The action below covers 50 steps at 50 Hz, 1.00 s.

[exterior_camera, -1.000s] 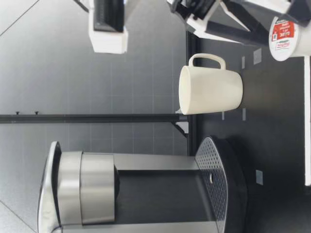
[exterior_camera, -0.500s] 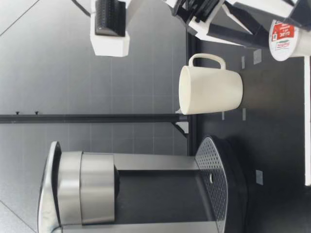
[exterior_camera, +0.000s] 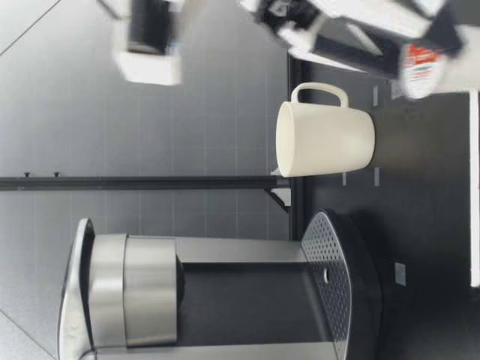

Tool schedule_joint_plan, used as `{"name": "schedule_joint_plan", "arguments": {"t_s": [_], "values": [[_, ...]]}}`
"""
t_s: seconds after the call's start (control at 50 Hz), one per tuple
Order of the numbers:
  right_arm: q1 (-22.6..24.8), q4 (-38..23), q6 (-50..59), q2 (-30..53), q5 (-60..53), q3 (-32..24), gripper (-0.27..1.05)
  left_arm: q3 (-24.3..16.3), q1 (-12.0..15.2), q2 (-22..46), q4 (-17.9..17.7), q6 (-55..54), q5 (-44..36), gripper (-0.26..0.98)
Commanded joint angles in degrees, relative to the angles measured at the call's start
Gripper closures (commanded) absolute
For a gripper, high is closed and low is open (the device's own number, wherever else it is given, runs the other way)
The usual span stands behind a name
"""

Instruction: Place the coffee capsule inside the capsule container, then place the cup onto the center of the cup tray.

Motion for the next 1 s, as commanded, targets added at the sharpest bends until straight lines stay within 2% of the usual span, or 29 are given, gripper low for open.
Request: {"name": "schedule_joint_plan", "arguments": {"t_s": [0.0,0.16,0.3,0.36,0.44,0.52,0.6,0.74,0.86,0.98], "values": [[0.35,0.26,0.35,-4.57,-0.18,-1.23,0.26,-6.5,1.14,3.08,-0.35,0.09,7.73,0.63],[0.35,0.44,1.85,-10.37,-0.79,0.7,0.26,-20.13,3.6,9.84,0.26,0.0,27.95,0.62],[0.35,0.44,4.66,-12.39,-3.69,2.81,0.26,-31.46,3.78,16.79,3.52,-0.35,44.47,0.62],[0.35,0.35,5.54,-12.22,-4.92,3.08,0.26,-36.39,3.69,20.21,6.15,-0.7,52.29,0.63],[0.35,0.26,5.45,-11.34,-5.98,3.16,0.26,-41.04,3.34,23.99,10.46,-2.2,59.94,0.63],[0.35,0.26,5.36,-10.72,-6.59,3.16,0.26,-44.65,1.41,27.25,16.52,-4.92,66.09,0.63],[0.35,0.18,5.36,-10.02,-8.35,3.34,0.26,-46.93,-1.76,30.32,24.79,-8.79,70.31,0.63],[0.35,0.18,5.27,-9.14,-13.27,3.96,0.26,-46.67,-8.26,33.84,42.01,-16.0,75.15,0.63],[0.26,0.09,5.1,-9.23,-14.85,4.57,0.26,-44.21,-12.74,35.24,52.38,-20.65,76.82,0.63],[0.26,0.09,5.01,-9.32,-15.03,4.92,0.26,-40.17,-15.82,37.27,62.14,-24.17,77.87,0.63]]}}
